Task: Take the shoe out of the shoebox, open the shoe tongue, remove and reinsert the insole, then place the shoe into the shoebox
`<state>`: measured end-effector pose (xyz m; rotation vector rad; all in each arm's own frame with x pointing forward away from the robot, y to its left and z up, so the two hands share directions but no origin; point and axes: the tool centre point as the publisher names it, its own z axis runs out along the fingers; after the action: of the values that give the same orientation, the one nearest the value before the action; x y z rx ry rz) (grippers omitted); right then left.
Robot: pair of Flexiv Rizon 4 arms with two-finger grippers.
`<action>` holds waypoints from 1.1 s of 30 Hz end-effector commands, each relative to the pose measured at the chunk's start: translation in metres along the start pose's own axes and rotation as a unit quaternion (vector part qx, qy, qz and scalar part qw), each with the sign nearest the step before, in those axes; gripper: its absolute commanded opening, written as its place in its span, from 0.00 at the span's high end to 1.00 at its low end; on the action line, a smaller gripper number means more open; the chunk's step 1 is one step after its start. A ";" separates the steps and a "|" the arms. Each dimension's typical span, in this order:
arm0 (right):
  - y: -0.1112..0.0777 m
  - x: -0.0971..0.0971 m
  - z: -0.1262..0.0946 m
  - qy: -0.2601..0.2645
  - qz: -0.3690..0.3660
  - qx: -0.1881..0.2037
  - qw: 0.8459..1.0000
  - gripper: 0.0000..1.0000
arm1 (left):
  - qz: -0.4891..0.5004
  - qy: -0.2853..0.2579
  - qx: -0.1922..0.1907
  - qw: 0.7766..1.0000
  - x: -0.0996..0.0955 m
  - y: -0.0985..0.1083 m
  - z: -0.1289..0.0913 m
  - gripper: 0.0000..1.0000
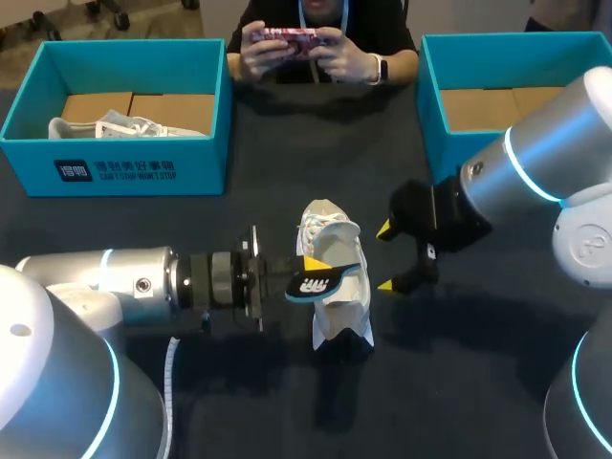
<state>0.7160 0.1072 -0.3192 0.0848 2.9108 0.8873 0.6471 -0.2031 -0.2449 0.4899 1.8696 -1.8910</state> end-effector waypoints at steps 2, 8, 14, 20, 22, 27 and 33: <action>0.000 0.001 0.000 -0.001 0.000 0.000 1.000 0.00 | 0.011 0.000 0.013 1.000 0.004 0.007 0.006 1.00; 0.000 0.001 0.000 -0.001 0.000 0.000 1.000 0.00 | 0.010 -0.004 0.014 1.000 0.002 0.019 0.010 1.00; 0.000 0.001 0.000 -0.001 0.000 0.000 1.000 0.00 | 0.019 0.000 0.011 1.000 0.001 0.031 0.011 1.00; 0.000 0.001 0.000 -0.001 0.000 0.000 1.000 0.00 | 0.020 0.001 0.002 1.000 0.004 0.043 0.012 1.00; 0.000 0.001 0.000 -0.001 0.000 0.000 1.000 0.00 | 0.020 0.002 0.001 1.000 0.004 0.047 0.012 1.00; 0.000 0.001 0.000 -0.001 0.000 0.000 1.000 0.00 | 0.028 0.007 -0.006 1.000 0.006 0.057 0.014 1.00; 0.000 0.001 0.000 -0.001 0.000 0.000 1.000 0.00 | 0.046 0.010 -0.007 0.999 0.006 0.068 0.017 1.00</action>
<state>0.7157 0.1066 -0.3184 0.0849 2.9113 0.8887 0.6753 -0.2142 -0.2985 0.5799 1.8441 -1.8136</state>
